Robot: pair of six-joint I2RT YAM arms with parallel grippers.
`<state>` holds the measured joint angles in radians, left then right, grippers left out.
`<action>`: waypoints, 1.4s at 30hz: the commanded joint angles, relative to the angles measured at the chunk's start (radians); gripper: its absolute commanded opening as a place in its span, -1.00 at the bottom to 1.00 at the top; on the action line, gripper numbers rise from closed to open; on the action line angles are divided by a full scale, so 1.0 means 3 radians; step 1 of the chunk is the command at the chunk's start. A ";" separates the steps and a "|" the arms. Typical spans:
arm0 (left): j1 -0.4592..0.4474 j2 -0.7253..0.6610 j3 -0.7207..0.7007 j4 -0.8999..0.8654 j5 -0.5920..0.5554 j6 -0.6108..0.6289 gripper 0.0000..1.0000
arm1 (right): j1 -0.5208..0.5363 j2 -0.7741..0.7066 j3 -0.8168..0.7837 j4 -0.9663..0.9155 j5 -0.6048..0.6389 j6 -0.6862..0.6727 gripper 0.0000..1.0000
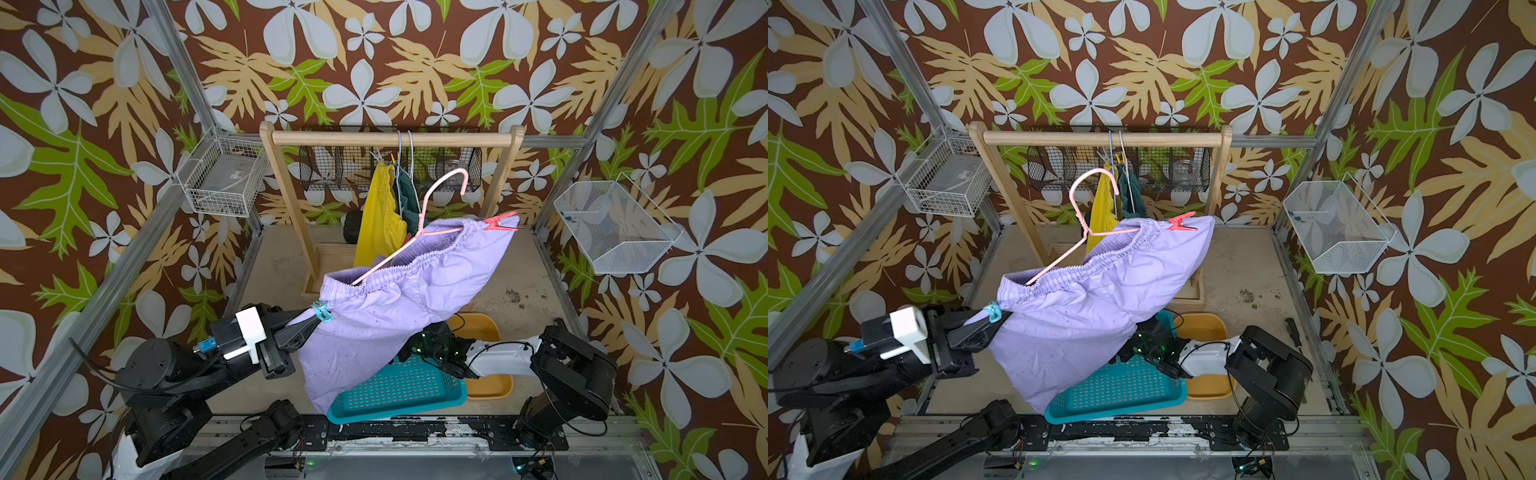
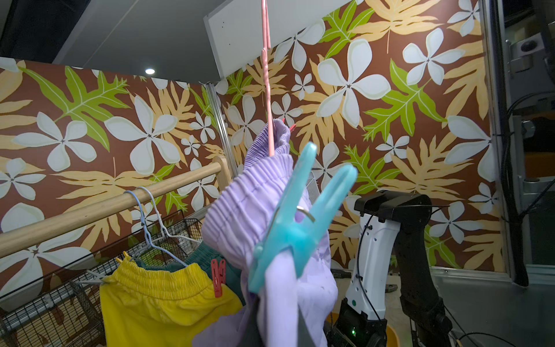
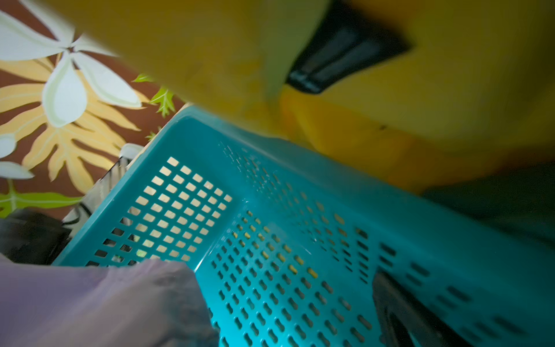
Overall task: Remove the clothespins securing shorts to the hanger
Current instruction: Adjust the shorts in the basket.
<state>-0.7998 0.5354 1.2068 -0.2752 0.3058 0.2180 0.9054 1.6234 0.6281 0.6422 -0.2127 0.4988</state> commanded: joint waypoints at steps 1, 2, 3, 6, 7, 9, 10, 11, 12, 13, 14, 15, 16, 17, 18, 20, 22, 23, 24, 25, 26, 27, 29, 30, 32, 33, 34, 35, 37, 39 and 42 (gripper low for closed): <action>-0.0003 0.0013 -0.0073 0.0331 -0.0030 0.0209 -1.00 | -0.0040 -0.0035 0.0126 0.0094 -0.0043 0.0034 1.00; -0.0003 0.0047 -0.0070 0.0345 0.0003 0.0192 -1.00 | -0.0042 -0.0042 0.0161 0.0075 -0.0048 0.0027 1.00; -0.0003 0.0080 -0.0065 0.0350 0.0039 0.0189 -1.00 | -0.0042 -0.0045 0.0199 0.0040 -0.0024 0.0000 1.00; -0.0002 0.0167 -0.0060 0.0398 0.0050 0.0168 -1.00 | -0.0040 -0.0092 0.0312 -0.0145 -0.0008 -0.0085 0.99; -0.0005 0.0193 -0.0043 0.0413 0.0047 0.0163 -1.00 | -0.0042 -0.0159 0.0298 -0.0173 -0.0071 -0.0084 0.99; -0.0003 0.0245 0.0024 0.0452 0.0065 0.0136 -1.00 | -0.0006 -0.0363 0.0218 -0.0241 -0.0140 -0.0047 0.99; -0.0003 0.0270 0.0070 0.0499 0.0091 0.0106 -1.00 | 0.0026 -0.0507 0.0172 -0.0333 -0.0122 -0.0037 0.99; -0.0003 0.0292 0.0112 0.0554 0.0127 0.0068 -1.00 | 0.0062 -0.0646 0.0133 -0.0433 -0.0086 -0.0037 1.00; -0.0003 0.0311 0.0162 0.0627 0.0186 0.0018 -1.00 | 0.0103 -0.0840 0.0075 -0.0568 -0.0039 -0.0043 0.99; -0.0002 0.0338 0.0200 0.0696 0.0250 -0.0021 -1.00 | 0.0133 -0.1059 0.0005 -0.0698 0.0026 -0.0042 1.00; -0.0003 0.0368 0.0237 0.0737 0.0294 -0.0058 -1.00 | 0.0142 -0.1261 -0.0062 -0.0812 0.0080 -0.0029 1.00; -0.0003 0.0406 0.0260 0.0766 0.0347 -0.0088 -1.00 | 0.0141 -0.1478 -0.0149 -0.0944 0.0169 -0.0007 1.00; -0.0003 0.0438 0.0247 0.0805 0.0391 -0.0120 -1.00 | 0.0142 -0.1743 -0.0199 -0.1127 0.0309 0.0008 1.00; -0.0002 0.0461 0.0202 0.0842 0.0411 -0.0128 -1.00 | 0.0137 -0.1933 -0.0222 -0.1320 0.0425 0.0009 0.99; -0.0001 0.0474 0.0125 0.0896 0.0405 -0.0138 -1.00 | 0.0128 -0.2132 -0.0220 -0.1580 0.0556 0.0010 1.00; 0.0001 0.0479 -0.0078 0.1027 0.0359 -0.0160 -1.00 | 0.0044 -0.2415 -0.0175 -0.2036 0.0661 0.0010 1.00; 0.0004 0.0518 -0.0242 0.1113 0.0325 -0.0174 -1.00 | -0.0094 -0.2629 -0.0143 -0.2347 0.0607 -0.0021 0.99; 0.0002 0.0537 -0.0304 0.1147 0.0314 -0.0183 -1.00 | -0.0141 -0.2696 -0.0117 -0.2448 0.0597 -0.0036 0.99; 0.0009 0.0558 -0.0360 0.1171 0.0300 -0.0185 -1.00 | -0.0185 -0.2739 -0.0093 -0.2518 0.0566 -0.0067 1.00; 0.0020 0.0564 -0.0415 0.1192 0.0290 -0.0190 -1.00 | -0.0226 -0.2735 -0.0066 -0.2562 0.0524 -0.0104 1.00; 0.0048 0.0558 -0.0461 0.1227 0.0294 -0.0192 -1.00 | -0.0254 -0.2699 -0.0039 -0.2588 0.0487 -0.0136 0.99; 0.0128 0.0545 -0.0527 0.1294 0.0340 -0.0233 -1.00 | -0.0276 -0.2630 -0.0004 -0.2596 0.0436 -0.0168 1.00; 0.0391 0.0545 -0.0627 0.1464 0.0587 -0.0432 -1.00 | -0.0276 -0.2443 0.0057 -0.2591 0.0342 -0.0217 1.00; 0.0567 0.0564 -0.0672 0.1564 0.0796 -0.0562 -1.00 | -0.0274 -0.2338 0.0083 -0.2573 0.0285 -0.0234 1.00; 0.1048 0.0685 -0.0744 0.1744 0.1197 -0.0844 -1.00 | -0.0277 -0.2182 0.0079 -0.2449 0.0179 -0.0252 1.00; 0.1322 0.0743 -0.0803 0.1912 0.1449 -0.1034 -1.00 | -0.0276 -0.2119 0.0067 -0.2386 0.0145 -0.0251 0.99; 0.1691 0.0814 -0.0941 0.2350 0.1800 -0.1449 -1.00 | -0.0276 -0.2057 0.0050 -0.2302 0.0093 -0.0248 0.99; 0.1986 0.0880 -0.1117 0.3005 0.2084 -0.1983 -1.00 | -0.0274 -0.2008 0.0035 -0.2224 0.0043 -0.0229 0.98; 0.2150 0.0950 -0.1355 0.3819 0.2230 -0.2597 -1.00 | -0.0268 -0.1927 -0.0007 -0.2057 -0.0044 -0.0183 0.97; 0.2202 0.1009 -0.1456 0.4220 0.2327 -0.2875 -1.00 | -0.0230 -0.1839 -0.0040 -0.1913 -0.0108 -0.0136 0.96; 0.2348 0.1012 -0.1714 0.4960 0.2525 -0.3381 -1.00 | -0.0067 -0.1698 -0.0038 -0.1799 -0.0045 -0.0099 0.95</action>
<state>-0.1230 0.8429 0.7334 0.8162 0.9443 -0.5423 0.8577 1.0931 0.6151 0.0132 -0.2089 0.4507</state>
